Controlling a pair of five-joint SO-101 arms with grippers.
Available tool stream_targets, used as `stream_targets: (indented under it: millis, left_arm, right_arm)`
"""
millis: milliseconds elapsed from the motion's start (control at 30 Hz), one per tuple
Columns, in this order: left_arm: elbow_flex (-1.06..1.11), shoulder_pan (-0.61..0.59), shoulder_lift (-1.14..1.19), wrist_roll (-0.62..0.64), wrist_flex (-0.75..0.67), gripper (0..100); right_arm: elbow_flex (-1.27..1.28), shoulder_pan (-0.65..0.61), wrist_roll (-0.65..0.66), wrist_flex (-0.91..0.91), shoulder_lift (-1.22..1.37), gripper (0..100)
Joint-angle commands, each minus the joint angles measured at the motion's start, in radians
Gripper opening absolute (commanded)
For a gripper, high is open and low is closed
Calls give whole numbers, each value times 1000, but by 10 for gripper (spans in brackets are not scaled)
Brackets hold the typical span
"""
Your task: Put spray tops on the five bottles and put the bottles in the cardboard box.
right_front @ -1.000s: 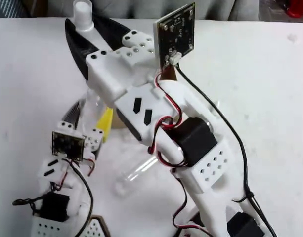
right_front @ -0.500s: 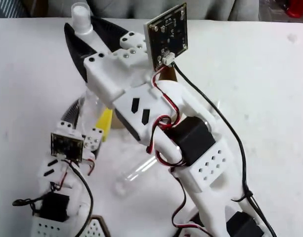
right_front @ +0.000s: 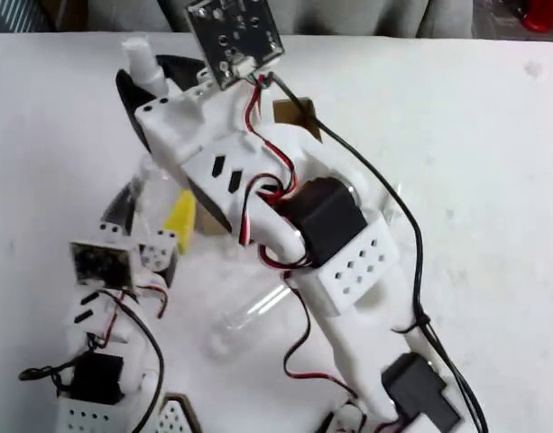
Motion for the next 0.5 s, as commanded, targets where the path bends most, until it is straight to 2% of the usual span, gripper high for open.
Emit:
stream_targets:
  millis: [0,300,467]
  left_arm:
    - [-91,-56,-19,120,-40,20]
    - [-91,-53,-19,132,-40,20]
    - [-89,-53,-19,132,-40,20]
  right_arm:
    - [-166,-4,15,120,51,17]
    - [-417,-68,15,321,206,28]
    - [-433,-97,15,355,232,153]
